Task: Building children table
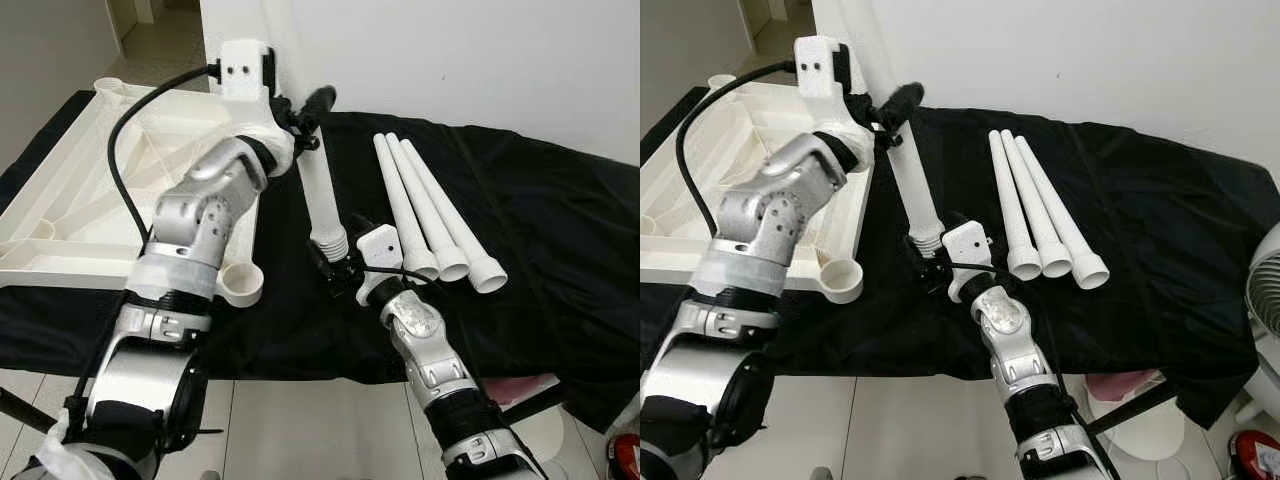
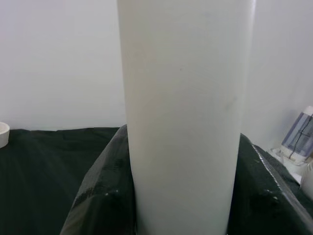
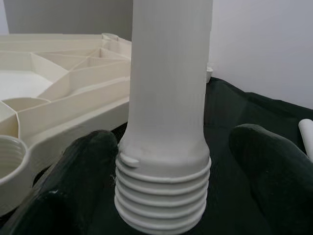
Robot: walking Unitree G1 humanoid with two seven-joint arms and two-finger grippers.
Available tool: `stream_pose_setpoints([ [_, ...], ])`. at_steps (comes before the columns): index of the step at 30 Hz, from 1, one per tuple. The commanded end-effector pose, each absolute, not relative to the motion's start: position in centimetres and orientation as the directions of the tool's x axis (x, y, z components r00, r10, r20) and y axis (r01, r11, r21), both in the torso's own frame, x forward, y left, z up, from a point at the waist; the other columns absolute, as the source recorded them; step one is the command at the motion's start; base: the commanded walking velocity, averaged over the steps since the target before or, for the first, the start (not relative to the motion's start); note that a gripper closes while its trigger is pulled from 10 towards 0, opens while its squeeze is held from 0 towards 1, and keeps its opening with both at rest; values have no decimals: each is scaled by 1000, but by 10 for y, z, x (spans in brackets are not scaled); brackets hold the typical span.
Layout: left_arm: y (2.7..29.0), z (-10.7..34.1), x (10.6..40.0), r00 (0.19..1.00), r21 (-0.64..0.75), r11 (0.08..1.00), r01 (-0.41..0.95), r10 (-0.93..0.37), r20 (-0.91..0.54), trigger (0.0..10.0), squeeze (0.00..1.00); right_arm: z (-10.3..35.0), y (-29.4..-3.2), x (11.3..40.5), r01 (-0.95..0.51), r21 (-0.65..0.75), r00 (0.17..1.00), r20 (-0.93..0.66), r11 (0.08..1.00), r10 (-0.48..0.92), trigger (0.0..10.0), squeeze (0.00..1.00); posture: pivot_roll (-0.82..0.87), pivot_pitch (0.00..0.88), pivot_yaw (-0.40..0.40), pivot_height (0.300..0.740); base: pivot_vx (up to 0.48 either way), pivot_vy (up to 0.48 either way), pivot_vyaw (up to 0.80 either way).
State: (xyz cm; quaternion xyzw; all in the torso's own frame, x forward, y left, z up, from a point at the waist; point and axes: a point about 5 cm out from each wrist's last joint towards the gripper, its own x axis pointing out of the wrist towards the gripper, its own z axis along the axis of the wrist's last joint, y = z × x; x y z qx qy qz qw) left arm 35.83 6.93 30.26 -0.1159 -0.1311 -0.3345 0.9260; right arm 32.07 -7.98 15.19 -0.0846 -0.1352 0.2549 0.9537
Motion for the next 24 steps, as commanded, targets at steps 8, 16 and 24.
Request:
stream_pose_setpoints([
  [8, 51, 307, 345, 709, -40, 751, 659, -603, 365, 10000, 0, 163, -79, 329, -442, -257, 849, 190, 859, 494, 10000, 0, 63, 14, -73, 740, 0, 0, 0],
  [16, 33, 302, 336, 689, -47, 726, 686, -628, 361, 10000, 0, 175, -75, 336, -430, -231, 857, 199, 873, 475, 10000, 0, 61, 23, -66, 740, 0, 0, 0],
  [24, 29, 302, 334, 690, -41, 730, 683, -625, 364, 10000, 0, 179, -76, 344, -416, -199, 877, 172, 887, 449, 10000, 0, 72, 32, -68, 740, 0, 0, 0],
])
